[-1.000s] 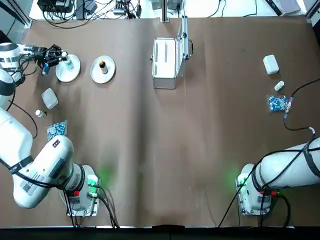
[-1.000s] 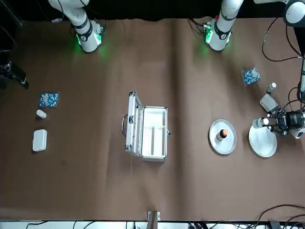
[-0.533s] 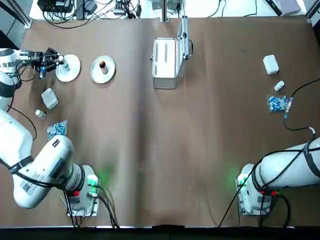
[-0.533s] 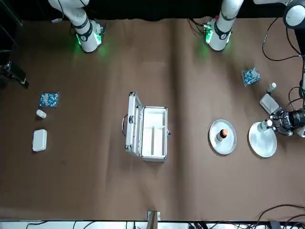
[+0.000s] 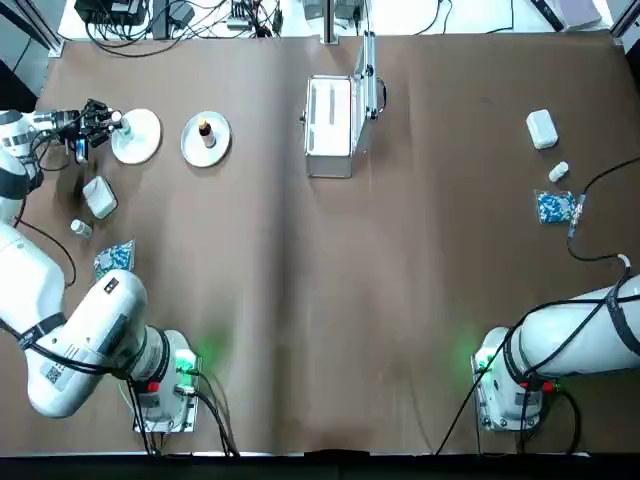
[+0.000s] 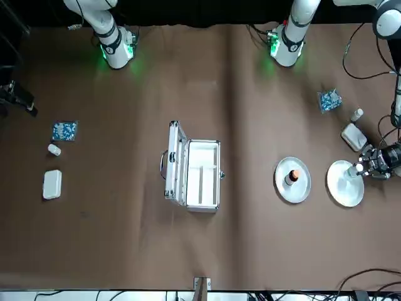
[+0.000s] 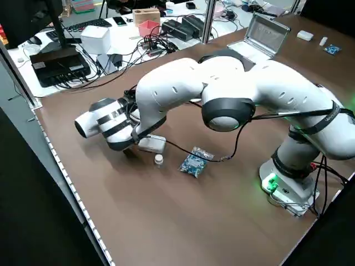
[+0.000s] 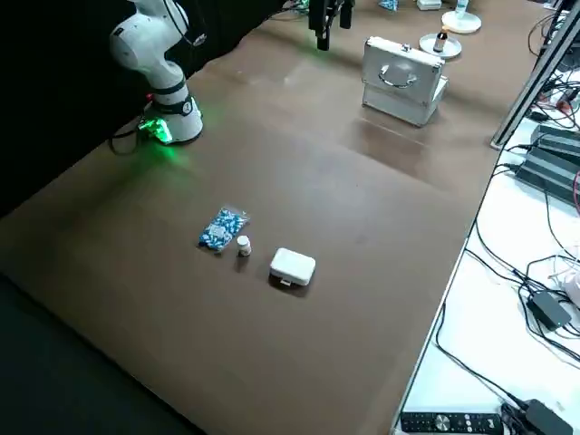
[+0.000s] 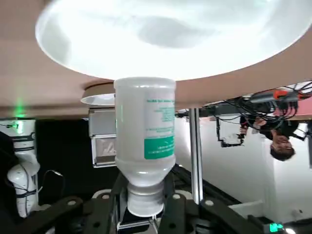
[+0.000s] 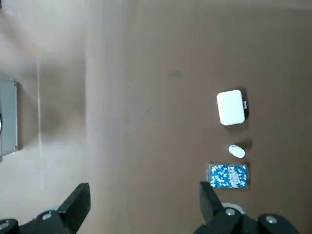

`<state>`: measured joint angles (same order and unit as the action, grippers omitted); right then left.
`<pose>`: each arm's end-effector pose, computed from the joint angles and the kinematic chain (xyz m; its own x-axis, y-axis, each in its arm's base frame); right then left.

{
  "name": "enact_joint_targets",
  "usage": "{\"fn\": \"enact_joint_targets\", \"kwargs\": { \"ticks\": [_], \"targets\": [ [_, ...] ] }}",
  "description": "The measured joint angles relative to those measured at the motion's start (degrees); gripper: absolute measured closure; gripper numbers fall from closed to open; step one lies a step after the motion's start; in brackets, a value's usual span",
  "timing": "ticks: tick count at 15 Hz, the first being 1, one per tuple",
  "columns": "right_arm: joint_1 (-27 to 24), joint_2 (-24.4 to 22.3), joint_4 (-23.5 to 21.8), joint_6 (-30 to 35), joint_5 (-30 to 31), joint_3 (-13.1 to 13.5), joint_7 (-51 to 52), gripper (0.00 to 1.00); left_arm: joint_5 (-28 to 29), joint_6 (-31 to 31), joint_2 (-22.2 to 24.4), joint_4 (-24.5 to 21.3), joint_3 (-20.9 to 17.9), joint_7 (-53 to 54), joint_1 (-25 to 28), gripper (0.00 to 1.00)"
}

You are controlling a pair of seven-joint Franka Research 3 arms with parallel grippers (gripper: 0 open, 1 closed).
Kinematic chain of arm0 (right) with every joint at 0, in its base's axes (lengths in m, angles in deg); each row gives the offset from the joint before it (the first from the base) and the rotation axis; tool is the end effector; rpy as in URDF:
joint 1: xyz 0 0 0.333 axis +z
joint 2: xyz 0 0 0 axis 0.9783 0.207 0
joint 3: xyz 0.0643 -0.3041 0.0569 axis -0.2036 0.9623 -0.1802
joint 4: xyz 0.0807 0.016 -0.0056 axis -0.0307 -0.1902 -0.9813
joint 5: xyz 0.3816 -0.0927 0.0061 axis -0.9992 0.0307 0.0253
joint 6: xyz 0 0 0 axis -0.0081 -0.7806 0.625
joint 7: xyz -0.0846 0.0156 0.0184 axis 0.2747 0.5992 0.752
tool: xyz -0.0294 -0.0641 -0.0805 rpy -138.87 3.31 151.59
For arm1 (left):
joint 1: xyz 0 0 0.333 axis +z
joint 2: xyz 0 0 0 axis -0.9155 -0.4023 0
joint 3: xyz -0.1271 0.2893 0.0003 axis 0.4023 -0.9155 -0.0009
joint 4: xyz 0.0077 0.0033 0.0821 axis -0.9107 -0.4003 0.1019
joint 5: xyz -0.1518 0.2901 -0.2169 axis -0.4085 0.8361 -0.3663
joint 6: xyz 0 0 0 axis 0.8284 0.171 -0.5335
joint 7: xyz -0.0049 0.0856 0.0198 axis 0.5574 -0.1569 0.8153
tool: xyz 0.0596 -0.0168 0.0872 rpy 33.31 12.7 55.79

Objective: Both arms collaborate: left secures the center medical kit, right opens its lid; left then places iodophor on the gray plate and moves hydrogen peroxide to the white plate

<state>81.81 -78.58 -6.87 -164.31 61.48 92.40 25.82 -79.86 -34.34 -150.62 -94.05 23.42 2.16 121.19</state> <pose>0.5565 -0.0232 0.6633 0.9983 -0.0057 0.0584 -0.0051 -0.9999 -0.0103 0.5620 0.3778 0.1543 0.0273 0.1811 -0.9831 0.9648 0.2526 0.0733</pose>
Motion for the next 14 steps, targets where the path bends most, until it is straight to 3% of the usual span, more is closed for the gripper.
{"fn": "enact_joint_targets", "kwargs": {
  "ticks": [11, 12, 14],
  "targets": [
    [0.79, 0.00, -0.22, 1.14, 0.00, -0.17, 0.02, 0.01, -1.11, -3.46, -2.25, 0.22, -0.16, 1.84, 0.56, 0.67],
    [1.12, 0.00, -0.23, 1.19, 0.00, -0.24, 0.01, 0.01, -1.11, -3.49, -2.25, 0.24, -0.18, 1.84, 0.56, 0.65],
    [1.33, 0.00, -0.24, 1.20, 0.00, -0.27, 0.01, 0.01, -1.12, -3.50, -2.25, 0.37, -0.18, 1.84, 0.57, 0.49]
  ]
}}
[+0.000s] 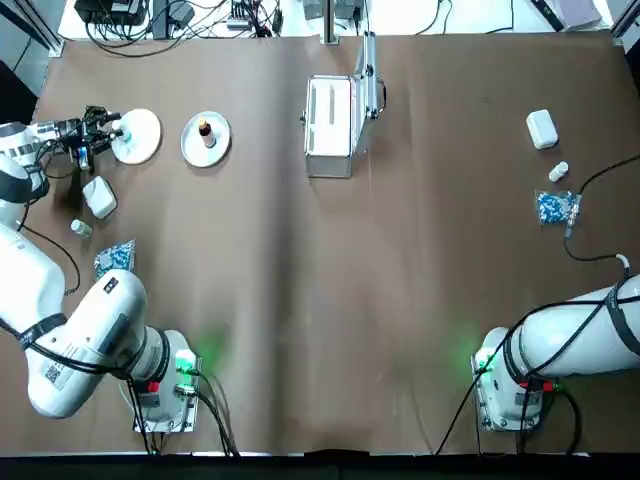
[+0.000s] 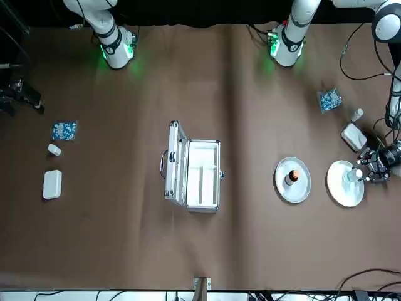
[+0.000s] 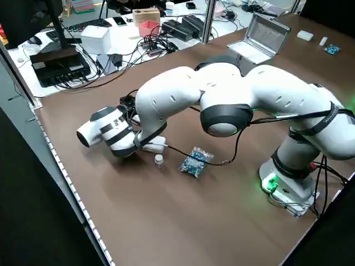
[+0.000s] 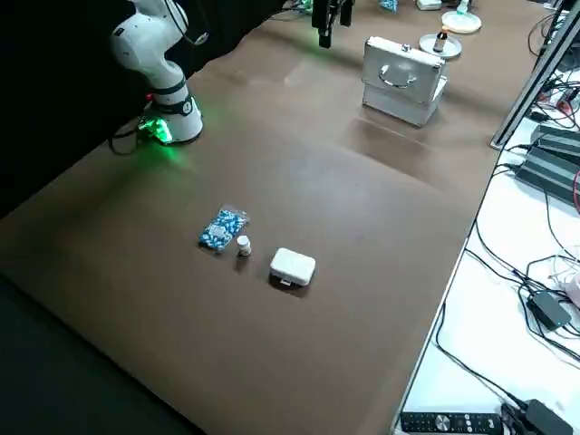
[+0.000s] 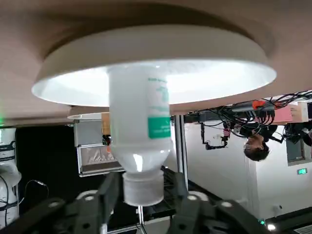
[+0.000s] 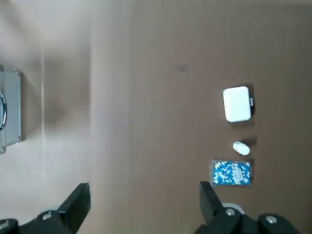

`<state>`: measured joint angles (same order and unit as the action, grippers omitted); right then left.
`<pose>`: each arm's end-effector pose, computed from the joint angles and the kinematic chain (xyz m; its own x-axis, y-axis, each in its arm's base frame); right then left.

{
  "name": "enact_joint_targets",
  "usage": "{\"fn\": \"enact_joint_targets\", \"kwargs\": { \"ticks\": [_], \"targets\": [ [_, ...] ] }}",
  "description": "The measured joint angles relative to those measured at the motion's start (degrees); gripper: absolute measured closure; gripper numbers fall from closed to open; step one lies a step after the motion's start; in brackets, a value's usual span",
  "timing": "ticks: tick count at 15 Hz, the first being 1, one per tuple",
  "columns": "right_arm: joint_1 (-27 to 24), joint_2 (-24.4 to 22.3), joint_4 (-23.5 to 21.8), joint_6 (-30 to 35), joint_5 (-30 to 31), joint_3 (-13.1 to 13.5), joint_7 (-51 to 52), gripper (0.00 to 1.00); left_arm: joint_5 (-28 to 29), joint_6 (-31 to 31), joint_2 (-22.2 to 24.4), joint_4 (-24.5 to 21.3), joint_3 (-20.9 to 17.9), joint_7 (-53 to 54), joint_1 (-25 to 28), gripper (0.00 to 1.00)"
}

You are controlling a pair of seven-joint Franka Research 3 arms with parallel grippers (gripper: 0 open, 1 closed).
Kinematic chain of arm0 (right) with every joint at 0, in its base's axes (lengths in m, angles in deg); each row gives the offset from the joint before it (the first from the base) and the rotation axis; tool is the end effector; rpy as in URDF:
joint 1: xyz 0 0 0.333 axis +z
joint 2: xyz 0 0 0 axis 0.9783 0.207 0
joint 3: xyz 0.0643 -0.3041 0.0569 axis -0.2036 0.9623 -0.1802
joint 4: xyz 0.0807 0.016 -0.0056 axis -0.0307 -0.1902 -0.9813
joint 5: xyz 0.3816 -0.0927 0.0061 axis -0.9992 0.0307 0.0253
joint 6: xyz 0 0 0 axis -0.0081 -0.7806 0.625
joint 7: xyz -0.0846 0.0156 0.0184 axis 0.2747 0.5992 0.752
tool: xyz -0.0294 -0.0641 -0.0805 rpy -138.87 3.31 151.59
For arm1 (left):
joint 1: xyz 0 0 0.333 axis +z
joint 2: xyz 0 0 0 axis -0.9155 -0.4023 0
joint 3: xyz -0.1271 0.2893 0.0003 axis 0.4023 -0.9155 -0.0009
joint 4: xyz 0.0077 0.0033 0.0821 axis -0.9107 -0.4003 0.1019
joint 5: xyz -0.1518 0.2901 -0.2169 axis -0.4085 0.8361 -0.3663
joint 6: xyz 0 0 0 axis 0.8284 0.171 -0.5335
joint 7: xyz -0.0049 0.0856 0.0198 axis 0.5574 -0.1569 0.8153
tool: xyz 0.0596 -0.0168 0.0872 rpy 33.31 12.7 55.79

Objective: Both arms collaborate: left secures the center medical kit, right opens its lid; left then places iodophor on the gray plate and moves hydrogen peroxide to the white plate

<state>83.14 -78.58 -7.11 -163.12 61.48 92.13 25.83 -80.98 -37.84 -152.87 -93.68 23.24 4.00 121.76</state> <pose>0.5548 -0.0076 0.6594 0.9992 0.0226 0.0335 0.0230 -0.9997 -0.0114 0.5581 0.3876 0.1291 0.0276 0.1957 -0.9803 0.9456 0.3130 0.0891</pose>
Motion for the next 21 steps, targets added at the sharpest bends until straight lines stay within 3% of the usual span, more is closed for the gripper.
{"fn": "enact_joint_targets", "kwargs": {
  "ticks": [1, 2, 4, 5, 11, 17, 21],
  "targets": [
    [-0.01, 0.00, 0.00, -0.01, 0.00, 0.05, 0.00, 0.01, 0.00, 0.00, 0.00, 0.07, 0.01, -0.01, -0.01, 0.40],
    [0.00, 0.00, 0.00, -0.09, 0.00, 0.08, 0.00, 0.01, 0.00, 0.00, 0.08, 0.40, 0.14, -0.09, -0.04, 0.22],
    [-0.01, 0.00, 0.00, -0.03, 0.00, 0.13, -0.01, 0.01, 0.15, 0.02, 0.62, 1.01, 0.23, -0.30, -0.18, 0.04],
    [-0.02, 0.00, 0.00, 0.00, 0.00, 0.18, -0.01, 0.01, 0.62, 0.04, 1.17, 1.23, 0.32, -0.38, -0.24, 0.00],
    [0.04, 0.00, -0.02, -0.09, 0.01, 0.13, -0.01, 0.01, 9.73, 0.32, 9.02, 1.84, 1.51, -0.42, -2.69, 0.00],
    [0.04, 0.01, -0.05, -0.26, 0.03, 0.19, -0.01, 0.01, 28.76, 0.33, 17.69, 1.83, 1.65, -2.00, -16.33, 0.00],
    [0.07, 0.01, -0.07, -0.27, 0.03, 0.14, -0.01, 0.01, 36.37, 0.32, 19.98, 1.85, 1.69, -1.95, -24.36, 0.00]
  ]
}}
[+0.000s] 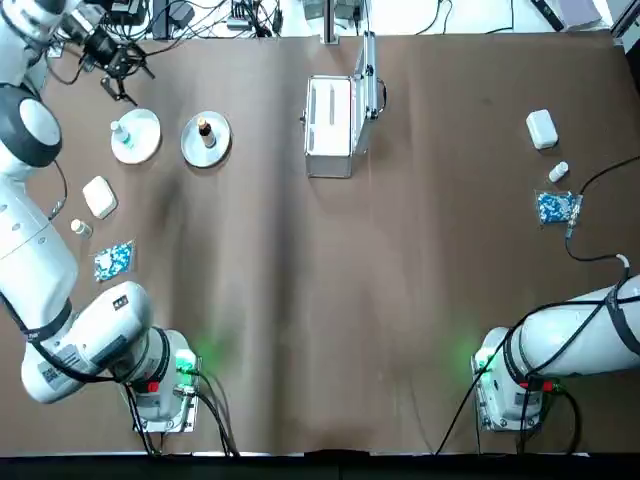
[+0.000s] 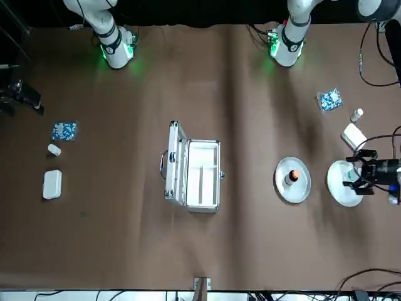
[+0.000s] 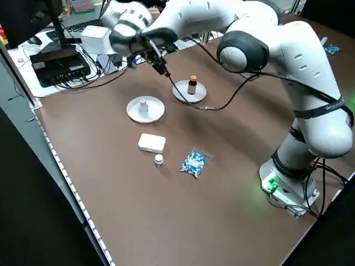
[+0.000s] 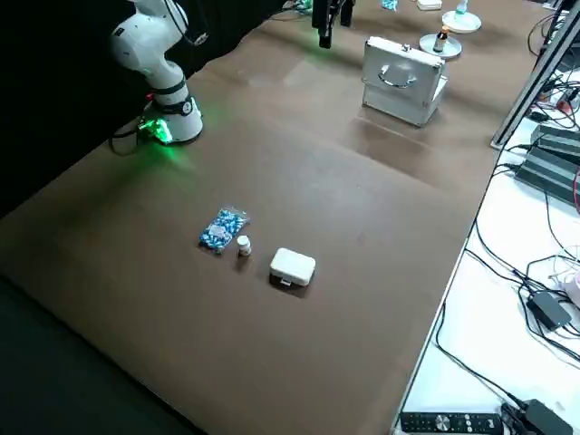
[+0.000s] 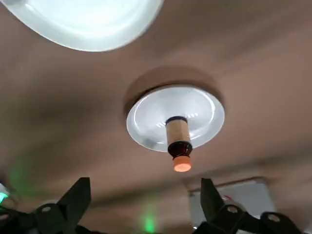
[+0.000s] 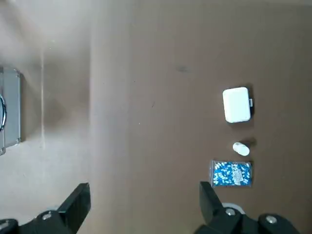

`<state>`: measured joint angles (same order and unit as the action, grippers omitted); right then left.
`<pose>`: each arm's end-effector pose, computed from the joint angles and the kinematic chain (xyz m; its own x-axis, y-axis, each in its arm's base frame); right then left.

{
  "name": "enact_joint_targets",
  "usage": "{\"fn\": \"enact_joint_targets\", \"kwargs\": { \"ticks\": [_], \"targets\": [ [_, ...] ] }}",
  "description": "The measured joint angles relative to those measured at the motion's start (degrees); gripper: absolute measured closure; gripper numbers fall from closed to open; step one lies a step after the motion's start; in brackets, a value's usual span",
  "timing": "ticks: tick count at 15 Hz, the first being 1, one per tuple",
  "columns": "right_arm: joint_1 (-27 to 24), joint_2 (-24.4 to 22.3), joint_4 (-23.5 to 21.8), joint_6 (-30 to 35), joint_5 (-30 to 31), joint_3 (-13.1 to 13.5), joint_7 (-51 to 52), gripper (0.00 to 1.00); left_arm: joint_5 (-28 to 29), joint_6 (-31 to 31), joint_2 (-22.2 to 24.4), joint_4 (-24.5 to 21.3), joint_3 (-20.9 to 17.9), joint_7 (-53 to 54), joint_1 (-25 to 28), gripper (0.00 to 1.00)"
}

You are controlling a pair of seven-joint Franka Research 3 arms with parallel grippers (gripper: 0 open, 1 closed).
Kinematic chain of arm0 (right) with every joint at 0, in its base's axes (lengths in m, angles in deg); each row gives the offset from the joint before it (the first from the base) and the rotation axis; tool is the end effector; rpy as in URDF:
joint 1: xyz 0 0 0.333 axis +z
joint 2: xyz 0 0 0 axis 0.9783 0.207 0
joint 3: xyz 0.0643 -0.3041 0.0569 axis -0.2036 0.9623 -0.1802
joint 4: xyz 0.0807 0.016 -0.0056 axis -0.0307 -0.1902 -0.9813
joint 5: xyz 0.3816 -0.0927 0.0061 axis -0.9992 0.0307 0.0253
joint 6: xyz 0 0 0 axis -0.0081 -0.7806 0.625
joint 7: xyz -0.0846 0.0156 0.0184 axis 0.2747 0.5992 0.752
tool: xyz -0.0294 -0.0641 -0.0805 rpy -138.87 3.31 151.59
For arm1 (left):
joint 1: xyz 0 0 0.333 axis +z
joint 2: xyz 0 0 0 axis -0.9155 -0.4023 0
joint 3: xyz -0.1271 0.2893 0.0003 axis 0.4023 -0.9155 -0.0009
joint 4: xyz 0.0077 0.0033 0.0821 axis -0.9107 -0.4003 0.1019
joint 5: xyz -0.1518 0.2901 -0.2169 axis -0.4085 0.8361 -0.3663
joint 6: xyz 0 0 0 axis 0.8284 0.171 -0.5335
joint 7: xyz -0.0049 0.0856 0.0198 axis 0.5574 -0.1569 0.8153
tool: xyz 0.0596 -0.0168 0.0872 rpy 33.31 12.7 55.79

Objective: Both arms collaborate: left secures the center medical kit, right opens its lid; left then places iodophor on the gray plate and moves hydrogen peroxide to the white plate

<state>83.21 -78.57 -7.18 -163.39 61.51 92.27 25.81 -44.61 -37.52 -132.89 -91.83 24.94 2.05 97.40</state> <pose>0.5554 -0.0083 0.6592 0.9991 0.0209 0.0368 0.0213 -0.9997 -0.0107 0.6735 0.1706 0.3287 0.4154 0.6713 -0.6138 0.8722 -0.4856 0.0592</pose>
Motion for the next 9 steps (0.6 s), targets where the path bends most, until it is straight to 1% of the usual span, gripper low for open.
{"fn": "enact_joint_targets", "kwargs": {
  "ticks": [5, 7, 8, 9],
  "targets": [
    [0.01, 0.00, -0.02, -0.05, 0.02, 0.02, 0.00, 0.01, 10.73, 0.00, 3.53, -0.05, -0.61, -1.62, -14.70, 0.00],
    [0.01, 0.01, -0.04, -0.06, 0.02, 0.02, 0.00, 0.01, 14.88, 0.00, 3.81, -0.08, -0.76, -3.52, -18.68, 0.00],
    [0.00, 0.02, -0.04, -0.17, 0.02, 0.04, 0.00, 0.01, 18.61, 0.00, 3.81, -0.09, -0.80, -3.44, -20.79, 0.00],
    [0.00, 0.02, -0.02, -0.24, 0.02, 0.05, -0.01, 0.01, 20.29, -0.02, 3.85, -0.08, -0.77, -3.04, -21.49, 0.00]
  ]
}}
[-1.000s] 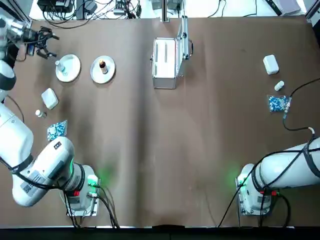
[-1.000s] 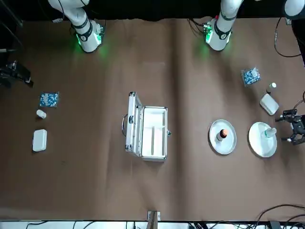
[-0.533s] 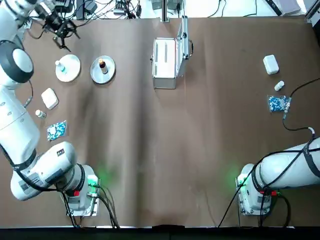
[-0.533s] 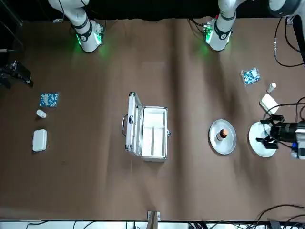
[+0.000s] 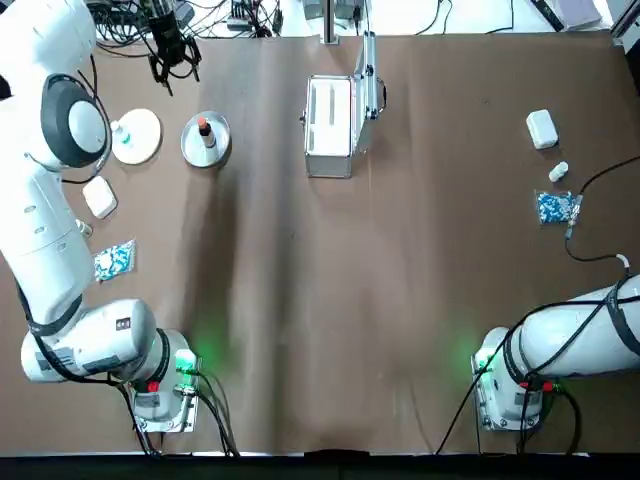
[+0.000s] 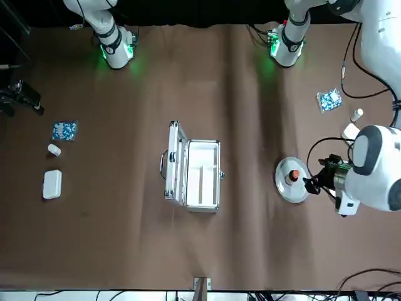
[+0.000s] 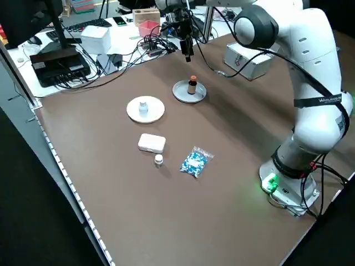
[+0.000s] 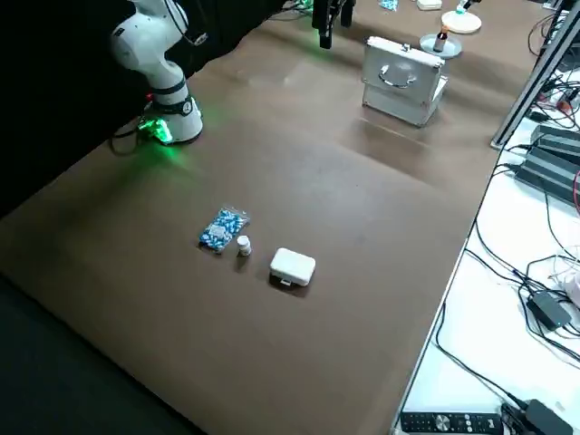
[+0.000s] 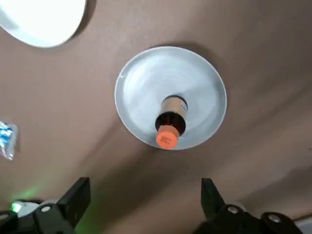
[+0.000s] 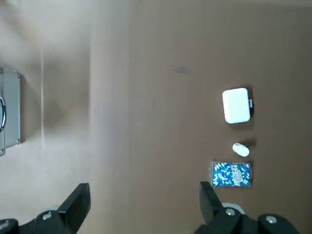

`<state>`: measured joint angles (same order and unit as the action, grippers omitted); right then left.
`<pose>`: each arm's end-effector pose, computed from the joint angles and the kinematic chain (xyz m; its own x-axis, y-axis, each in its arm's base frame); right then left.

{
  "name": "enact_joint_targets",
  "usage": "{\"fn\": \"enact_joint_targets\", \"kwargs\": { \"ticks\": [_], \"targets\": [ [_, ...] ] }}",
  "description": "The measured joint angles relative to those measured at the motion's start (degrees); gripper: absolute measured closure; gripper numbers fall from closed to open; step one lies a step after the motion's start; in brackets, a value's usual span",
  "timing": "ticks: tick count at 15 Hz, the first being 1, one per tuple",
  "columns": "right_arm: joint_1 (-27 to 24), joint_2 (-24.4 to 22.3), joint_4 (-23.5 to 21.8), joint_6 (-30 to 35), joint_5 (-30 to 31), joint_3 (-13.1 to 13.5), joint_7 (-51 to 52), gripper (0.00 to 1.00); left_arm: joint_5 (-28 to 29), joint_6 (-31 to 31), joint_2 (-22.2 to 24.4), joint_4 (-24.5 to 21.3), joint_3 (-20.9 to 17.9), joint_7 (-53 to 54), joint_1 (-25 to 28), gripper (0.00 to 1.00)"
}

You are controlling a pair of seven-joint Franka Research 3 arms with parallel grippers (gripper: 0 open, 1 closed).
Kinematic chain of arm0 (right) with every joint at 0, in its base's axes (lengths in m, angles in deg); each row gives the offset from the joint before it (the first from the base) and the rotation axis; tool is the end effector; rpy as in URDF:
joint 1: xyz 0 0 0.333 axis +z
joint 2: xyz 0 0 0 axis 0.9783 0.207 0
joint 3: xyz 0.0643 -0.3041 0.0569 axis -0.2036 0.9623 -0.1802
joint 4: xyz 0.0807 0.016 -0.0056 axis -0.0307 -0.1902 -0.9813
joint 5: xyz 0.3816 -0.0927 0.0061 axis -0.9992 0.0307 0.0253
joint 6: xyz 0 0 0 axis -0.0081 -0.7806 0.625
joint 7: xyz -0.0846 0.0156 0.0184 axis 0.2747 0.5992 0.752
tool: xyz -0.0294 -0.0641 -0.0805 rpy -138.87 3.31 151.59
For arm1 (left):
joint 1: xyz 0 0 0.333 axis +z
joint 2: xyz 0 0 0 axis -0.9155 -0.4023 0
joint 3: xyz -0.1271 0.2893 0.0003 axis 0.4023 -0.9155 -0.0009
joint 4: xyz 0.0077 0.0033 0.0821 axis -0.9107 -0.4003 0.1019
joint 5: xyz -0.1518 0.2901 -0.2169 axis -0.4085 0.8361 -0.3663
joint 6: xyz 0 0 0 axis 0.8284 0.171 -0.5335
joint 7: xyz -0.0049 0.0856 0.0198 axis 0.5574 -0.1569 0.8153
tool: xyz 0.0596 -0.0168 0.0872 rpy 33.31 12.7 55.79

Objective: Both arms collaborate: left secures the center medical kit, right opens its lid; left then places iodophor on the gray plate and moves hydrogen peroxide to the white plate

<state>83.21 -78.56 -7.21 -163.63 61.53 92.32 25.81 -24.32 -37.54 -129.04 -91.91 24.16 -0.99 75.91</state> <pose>0.5559 -0.0089 0.6592 0.9990 0.0200 0.0403 0.0204 -0.9997 -0.0102 0.6907 -0.0435 0.3596 0.7146 0.6114 -0.3400 0.5919 -0.7875 -0.1719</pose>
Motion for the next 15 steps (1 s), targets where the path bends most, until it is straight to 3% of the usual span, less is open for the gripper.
{"fn": "enact_joint_targets", "kwargs": {
  "ticks": [8, 15],
  "targets": [
    [0.03, 0.08, -0.03, -0.31, 0.00, -0.06, 0.01, 0.01, 9.94, 0.04, 6.77, 0.09, 0.24, 8.38, -3.74, 0.00],
    [0.02, 0.13, -0.03, -0.31, 0.00, -0.05, 0.01, 0.01, 9.99, -0.52, 15.19, -4.06, 0.85, 22.82, -3.43, 0.00]
  ]
}}
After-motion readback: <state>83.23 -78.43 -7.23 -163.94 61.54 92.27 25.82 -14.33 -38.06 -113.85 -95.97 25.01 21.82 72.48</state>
